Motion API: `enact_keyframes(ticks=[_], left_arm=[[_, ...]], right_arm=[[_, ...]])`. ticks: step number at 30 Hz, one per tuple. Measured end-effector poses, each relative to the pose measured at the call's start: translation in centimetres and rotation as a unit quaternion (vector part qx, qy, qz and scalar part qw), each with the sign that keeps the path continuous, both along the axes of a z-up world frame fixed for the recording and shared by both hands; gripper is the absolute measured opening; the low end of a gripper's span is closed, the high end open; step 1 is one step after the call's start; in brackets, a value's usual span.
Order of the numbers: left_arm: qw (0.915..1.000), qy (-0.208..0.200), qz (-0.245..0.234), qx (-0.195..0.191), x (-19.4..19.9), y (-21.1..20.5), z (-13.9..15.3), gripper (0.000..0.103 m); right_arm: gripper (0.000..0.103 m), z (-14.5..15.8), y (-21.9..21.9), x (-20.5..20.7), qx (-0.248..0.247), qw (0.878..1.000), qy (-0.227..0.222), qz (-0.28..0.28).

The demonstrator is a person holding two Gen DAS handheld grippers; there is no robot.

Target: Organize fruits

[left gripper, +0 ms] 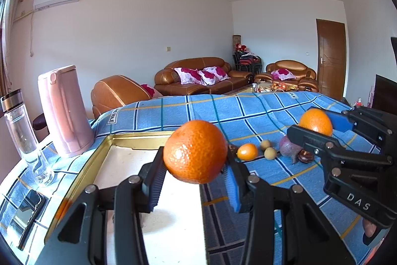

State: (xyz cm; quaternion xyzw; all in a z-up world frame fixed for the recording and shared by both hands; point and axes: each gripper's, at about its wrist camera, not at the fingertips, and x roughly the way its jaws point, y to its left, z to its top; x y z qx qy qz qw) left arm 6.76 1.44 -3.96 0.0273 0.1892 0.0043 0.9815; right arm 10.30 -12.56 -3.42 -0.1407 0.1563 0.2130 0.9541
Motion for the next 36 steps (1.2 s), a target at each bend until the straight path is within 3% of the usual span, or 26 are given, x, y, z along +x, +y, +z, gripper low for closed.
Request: enact_keyframes(ticks=[22,36], left_arm=[[0.9973,0.035,0.063,-0.013,-0.2,6.0,-1.4,0.045],[0.9947,0.057,0.084,-0.015,-0.3,8.9,-2.3,0.045]], right_arm=[[0.039,-0.1,6.7,0.5,-0.009,0.997,0.011,0.069],[0.039,-1.5,10.8,1.0,-0.021,0.994,0.043,0.103]])
